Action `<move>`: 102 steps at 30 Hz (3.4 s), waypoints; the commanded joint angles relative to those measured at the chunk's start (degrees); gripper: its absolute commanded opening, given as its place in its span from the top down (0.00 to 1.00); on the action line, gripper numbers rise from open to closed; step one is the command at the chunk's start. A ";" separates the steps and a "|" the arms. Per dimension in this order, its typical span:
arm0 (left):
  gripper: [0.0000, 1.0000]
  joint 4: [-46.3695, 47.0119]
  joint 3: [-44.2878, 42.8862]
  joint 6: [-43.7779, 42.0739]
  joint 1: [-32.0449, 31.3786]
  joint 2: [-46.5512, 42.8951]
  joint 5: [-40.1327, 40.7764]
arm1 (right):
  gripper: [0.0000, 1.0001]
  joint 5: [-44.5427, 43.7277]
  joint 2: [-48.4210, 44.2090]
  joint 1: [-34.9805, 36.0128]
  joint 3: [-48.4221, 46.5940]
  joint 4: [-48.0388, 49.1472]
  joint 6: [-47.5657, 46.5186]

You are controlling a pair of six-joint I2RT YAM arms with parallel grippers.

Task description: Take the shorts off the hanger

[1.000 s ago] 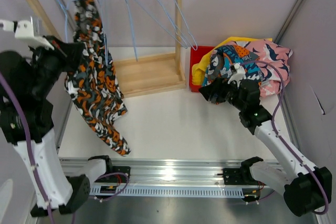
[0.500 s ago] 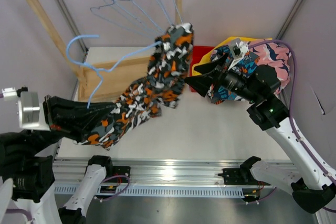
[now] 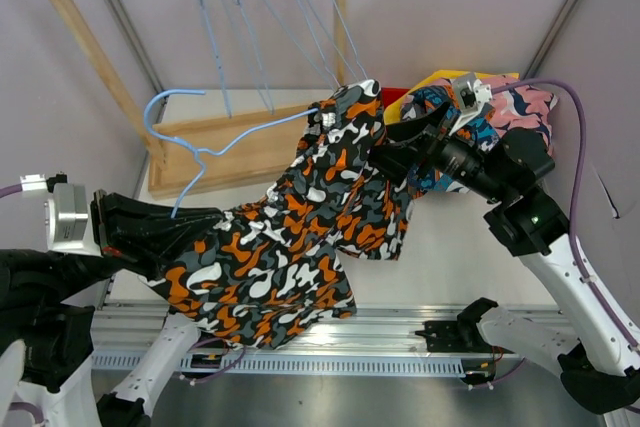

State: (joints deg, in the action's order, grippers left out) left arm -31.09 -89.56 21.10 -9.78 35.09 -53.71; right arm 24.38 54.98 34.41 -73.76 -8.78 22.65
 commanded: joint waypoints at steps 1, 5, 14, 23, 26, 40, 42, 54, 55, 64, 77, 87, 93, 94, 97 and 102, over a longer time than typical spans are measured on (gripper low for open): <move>1.00 -1.78 -0.62 -4.14 -1.20 0.68 3.96 | 0.08 -0.91 -1.89 0.30 -0.78 2.09 1.16; 1.00 -2.48 -0.62 -4.58 -1.91 0.51 4.32 | 0.07 -1.09 -1.81 0.30 -1.65 2.01 0.55; 1.00 -2.92 -0.09 -4.40 -2.17 1.38 3.97 | 0.10 2.77 1.18 0.39 1.59 12.54 4.23; 1.00 -6.52 -1.05 -7.04 -3.40 2.00 8.79 | 1.00 -0.63 2.42 0.92 7.84 19.77 5.83; 1.00 -8.28 -2.28 -8.09 -4.10 2.35 10.99 | 1.00 -9.41 -1.09 0.48 7.84 13.45 1.61; 1.00 -12.24 -5.36 -10.91 -6.83 3.32 17.33 | 1.00 -12.79 -14.29 -21.22 16.36 -2.48 4.15; 1.00 -12.33 -5.54 -11.08 -7.09 3.49 17.85 | 1.00 -13.13 -13.94 -21.76 17.33 -2.91 4.85; 1.00 -15.66 -7.91 -13.02 -9.47 4.11 23.83 | 1.00 -23.76 -13.93 -22.63 18.91 -6.87 5.91; 1.00 -15.75 -8.17 -13.19 -9.64 4.11 24.00 | 1.00 -23.77 -13.85 -23.33 19.17 -6.87 6.61; 1.00 -15.23 -7.65 -13.37 -9.82 4.63 24.80 | 0.92 -5.45 -12.80 -24.22 24.97 4.50 8.99; 1.00 0.94 -1.85 -7.31 -9.82 4.81 24.80 | 0.01 -11.20 -6.20 2.41 17.50 0.50 -2.27; 1.00 9.46 7.55 -2.83 -9.82 2.18 19.44 | 0.01 -2.42 1.26 4.52 6.00 32.45 8.09; 1.00 12.90 10.19 0.16 -9.82 1.29 17.24 | 0.01 -1.26 12.24 11.37 -6.20 37.52 8.73; 1.00 13.16 10.45 0.43 -9.82 1.30 16.98 | 0.01 -1.61 13.13 11.90 -7.01 37.60 8.37; 1.00 15.27 11.77 1.83 -9.82 1.21 15.66 | 0.01 -2.67 15.77 13.31 -7.02 40.15 8.90; 1.00 15.80 12.83 2.19 -9.82 1.12 15.13 | 0.04 -4.52 18.93 14.71 -5.17 44.63 10.30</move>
State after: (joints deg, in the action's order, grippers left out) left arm -19.99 -77.08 21.65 -19.33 36.53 -36.93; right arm 21.47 72.73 48.25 -79.15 29.67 31.64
